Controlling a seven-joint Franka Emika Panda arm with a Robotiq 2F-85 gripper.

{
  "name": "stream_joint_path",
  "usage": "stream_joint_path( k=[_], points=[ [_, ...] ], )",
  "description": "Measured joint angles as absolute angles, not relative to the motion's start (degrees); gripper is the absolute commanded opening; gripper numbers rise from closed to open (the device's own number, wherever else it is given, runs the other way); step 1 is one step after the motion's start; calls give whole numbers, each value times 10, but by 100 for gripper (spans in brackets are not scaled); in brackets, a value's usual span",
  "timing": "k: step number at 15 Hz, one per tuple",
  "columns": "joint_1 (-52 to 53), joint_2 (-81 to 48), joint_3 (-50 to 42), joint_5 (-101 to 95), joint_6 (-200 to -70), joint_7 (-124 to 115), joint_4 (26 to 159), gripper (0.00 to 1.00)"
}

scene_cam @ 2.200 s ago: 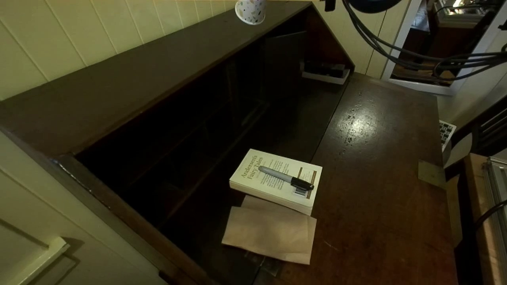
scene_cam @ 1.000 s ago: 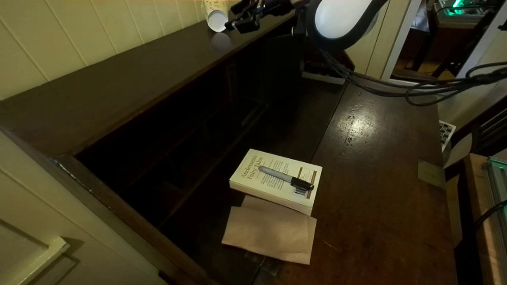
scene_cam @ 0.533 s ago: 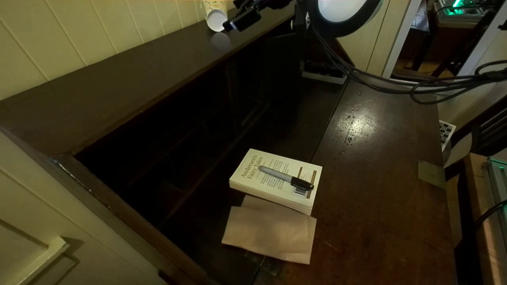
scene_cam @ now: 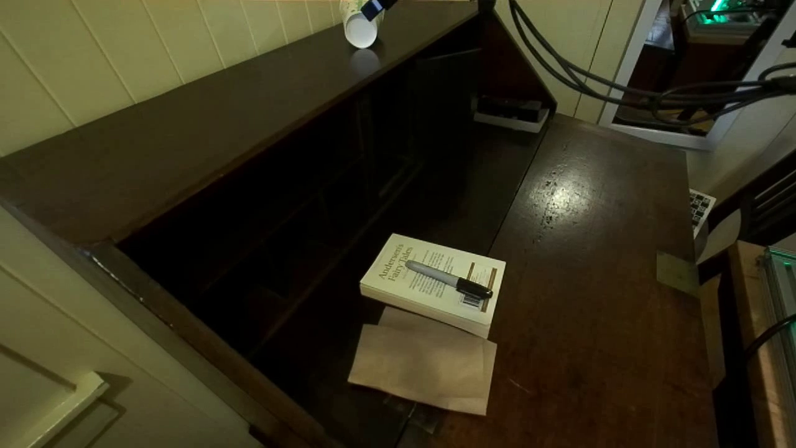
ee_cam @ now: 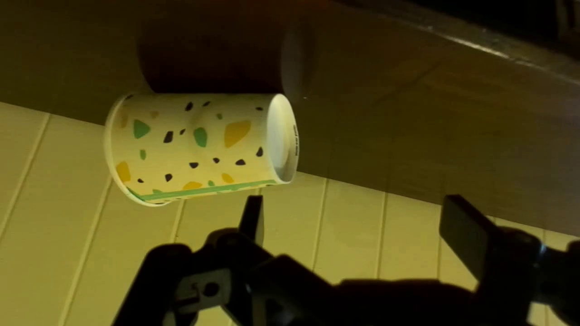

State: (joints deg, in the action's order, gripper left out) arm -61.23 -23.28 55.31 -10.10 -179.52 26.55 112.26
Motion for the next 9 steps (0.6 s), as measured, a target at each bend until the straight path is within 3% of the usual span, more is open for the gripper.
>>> stream_joint_path(
  k=[9],
  points=[
    [-646, -236, 567, -19, -1603, 291, 1027, 100]
  ],
)
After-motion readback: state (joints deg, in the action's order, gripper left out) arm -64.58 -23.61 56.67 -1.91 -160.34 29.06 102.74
